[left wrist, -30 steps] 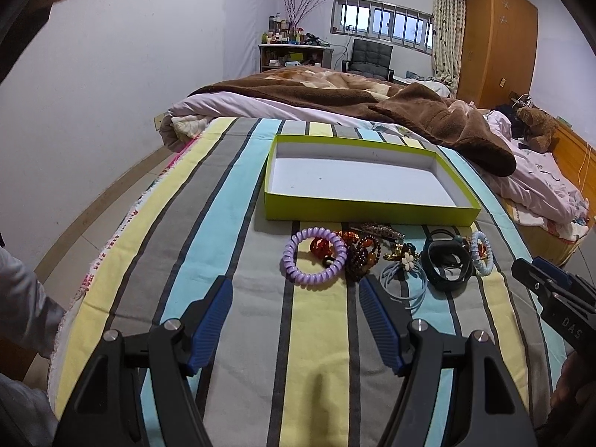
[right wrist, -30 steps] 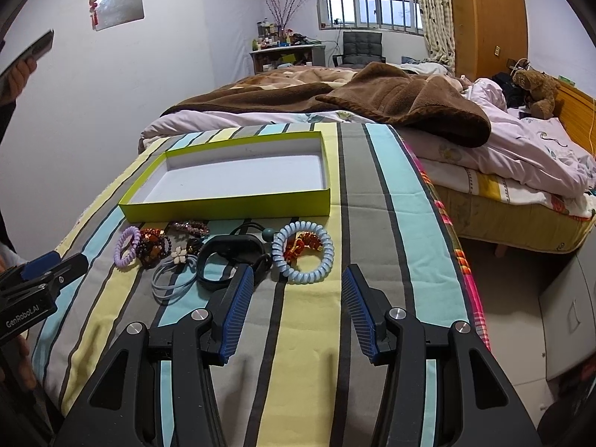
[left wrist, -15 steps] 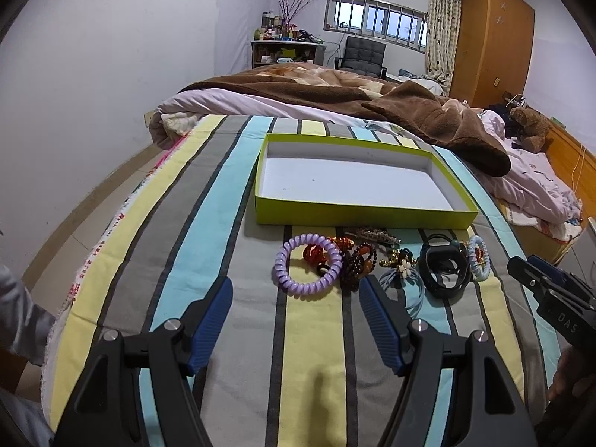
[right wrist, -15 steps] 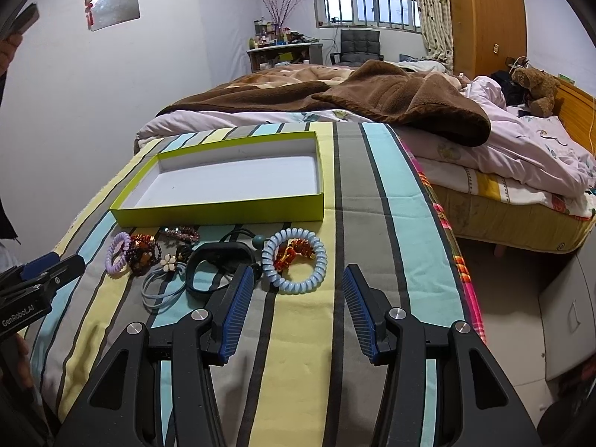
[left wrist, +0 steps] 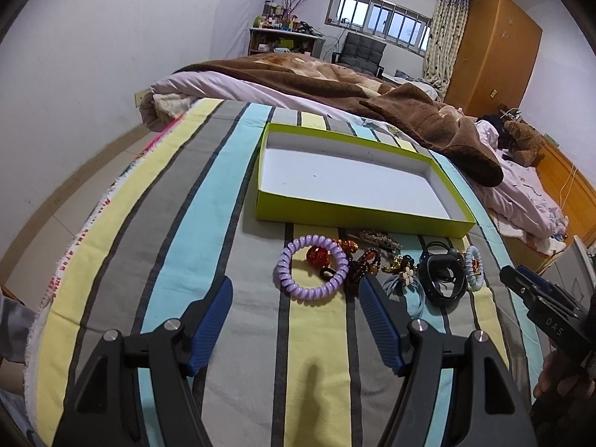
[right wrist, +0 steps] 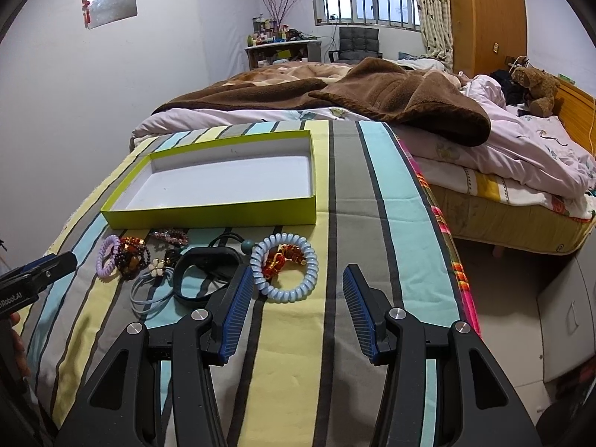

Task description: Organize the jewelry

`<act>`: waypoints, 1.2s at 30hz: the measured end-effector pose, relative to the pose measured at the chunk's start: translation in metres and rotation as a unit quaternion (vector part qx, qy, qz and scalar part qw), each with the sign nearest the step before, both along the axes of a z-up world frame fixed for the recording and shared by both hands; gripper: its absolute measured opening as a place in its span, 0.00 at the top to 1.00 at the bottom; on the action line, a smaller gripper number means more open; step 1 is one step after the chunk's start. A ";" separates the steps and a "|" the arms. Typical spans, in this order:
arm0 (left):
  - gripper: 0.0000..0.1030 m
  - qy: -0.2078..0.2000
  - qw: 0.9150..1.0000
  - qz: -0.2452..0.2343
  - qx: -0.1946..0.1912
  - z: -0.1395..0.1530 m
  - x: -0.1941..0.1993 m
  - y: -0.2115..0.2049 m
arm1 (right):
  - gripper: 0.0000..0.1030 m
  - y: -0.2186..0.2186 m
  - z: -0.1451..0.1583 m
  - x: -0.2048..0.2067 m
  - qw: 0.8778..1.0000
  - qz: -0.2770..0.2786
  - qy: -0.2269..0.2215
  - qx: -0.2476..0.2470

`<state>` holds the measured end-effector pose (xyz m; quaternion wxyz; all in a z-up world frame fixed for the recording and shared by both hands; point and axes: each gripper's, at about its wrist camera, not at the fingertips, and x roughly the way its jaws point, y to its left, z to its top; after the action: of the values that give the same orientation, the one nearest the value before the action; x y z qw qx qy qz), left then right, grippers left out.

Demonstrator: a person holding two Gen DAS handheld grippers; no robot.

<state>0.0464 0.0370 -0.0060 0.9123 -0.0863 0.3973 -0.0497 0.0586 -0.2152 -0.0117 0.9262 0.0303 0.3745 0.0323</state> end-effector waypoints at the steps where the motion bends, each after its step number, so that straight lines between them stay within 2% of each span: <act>1: 0.30 0.001 1.000 -0.002 -0.001 -0.001 0.001 0.001 | 0.50 -0.001 -0.001 0.002 1.000 0.000 0.002 -0.002; 5: 0.30 0.009 1.000 -0.007 0.023 -0.005 0.007 0.005 | 0.51 -0.011 -0.003 0.014 1.000 0.009 0.012 0.004; 12: 0.30 0.034 0.999 -0.021 0.034 -0.014 0.021 0.014 | 0.50 -0.025 -0.013 0.036 0.998 0.038 0.040 0.032; 14: 0.32 0.042 0.999 -0.032 0.010 -0.018 0.027 0.017 | 0.51 -0.027 -0.016 0.041 0.997 0.045 0.047 0.039; 17: 0.41 0.061 0.998 -0.027 -0.019 -0.025 0.037 0.023 | 0.51 -0.025 -0.020 0.044 0.997 0.050 0.052 0.025; 19: 0.48 0.060 0.998 -0.031 -0.018 -0.027 0.041 0.022 | 0.60 -0.022 -0.023 0.046 0.996 0.059 0.057 0.020; 21: 0.49 0.066 0.997 -0.035 -0.012 -0.030 0.045 0.019 | 0.63 -0.021 -0.025 0.047 0.996 0.064 0.063 0.015; 26: 0.52 0.064 0.997 -0.053 -0.001 -0.030 0.053 0.013 | 0.65 -0.020 -0.029 0.052 0.995 0.068 0.069 0.010; 30: 0.52 0.059 0.996 -0.056 0.024 -0.031 0.060 0.009 | 0.65 -0.017 -0.033 0.057 0.995 0.070 0.076 0.001; 33: 0.52 0.055 0.995 -0.062 0.052 -0.031 0.063 0.003 | 0.78 -0.015 -0.036 0.057 0.994 0.072 0.078 -0.010; 36: 0.52 0.056 0.993 -0.067 0.078 -0.032 0.065 -0.002 | 0.86 -0.016 -0.036 0.057 0.995 0.069 0.076 -0.008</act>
<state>0.1115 0.0352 -0.0381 0.8873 0.0095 0.4550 -0.0743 0.1160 -0.2309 -0.0475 0.8905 -0.0005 0.4457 0.0909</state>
